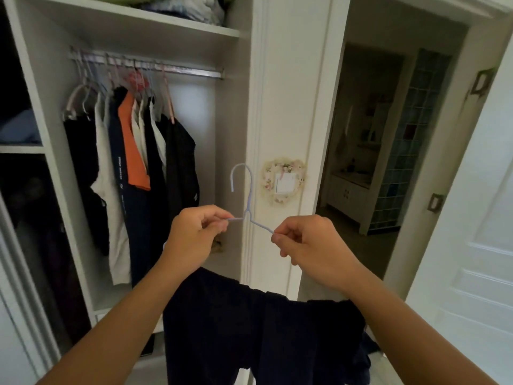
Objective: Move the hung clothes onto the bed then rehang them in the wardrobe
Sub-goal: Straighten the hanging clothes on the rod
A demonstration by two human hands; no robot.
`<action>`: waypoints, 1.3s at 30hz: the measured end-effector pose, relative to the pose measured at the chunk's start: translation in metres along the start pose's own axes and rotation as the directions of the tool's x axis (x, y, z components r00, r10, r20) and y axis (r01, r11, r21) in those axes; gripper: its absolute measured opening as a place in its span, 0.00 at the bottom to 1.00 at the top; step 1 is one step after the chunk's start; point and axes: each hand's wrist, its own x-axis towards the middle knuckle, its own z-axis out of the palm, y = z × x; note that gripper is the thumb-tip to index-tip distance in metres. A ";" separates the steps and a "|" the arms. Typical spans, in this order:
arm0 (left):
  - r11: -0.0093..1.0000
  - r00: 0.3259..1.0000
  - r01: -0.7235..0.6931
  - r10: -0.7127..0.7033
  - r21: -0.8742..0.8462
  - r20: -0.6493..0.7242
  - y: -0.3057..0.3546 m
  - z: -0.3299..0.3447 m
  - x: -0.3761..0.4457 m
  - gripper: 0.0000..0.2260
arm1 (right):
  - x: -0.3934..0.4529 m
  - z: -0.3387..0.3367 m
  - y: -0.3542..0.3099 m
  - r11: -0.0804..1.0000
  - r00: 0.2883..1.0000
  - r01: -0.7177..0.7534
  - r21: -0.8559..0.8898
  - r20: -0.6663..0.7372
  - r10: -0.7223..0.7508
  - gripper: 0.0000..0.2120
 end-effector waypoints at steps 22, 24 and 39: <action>0.991 0.999 0.013 -0.018 0.130 0.038 -0.130 -0.087 0.189 0.11 | 0.225 0.096 -0.050 0.994 0.995 -0.097 0.049 -0.010 0.098 0.13; 0.990 0.999 0.008 -0.014 0.139 0.042 -0.139 -0.091 0.200 0.12 | 0.245 0.101 -0.049 0.993 0.994 -0.105 0.059 -0.018 0.106 0.14; 0.953 0.995 -0.101 0.104 0.285 0.005 -0.180 -0.075 0.327 0.13 | 0.442 0.122 -0.030 0.998 0.956 0.066 0.003 -0.286 -0.062 0.14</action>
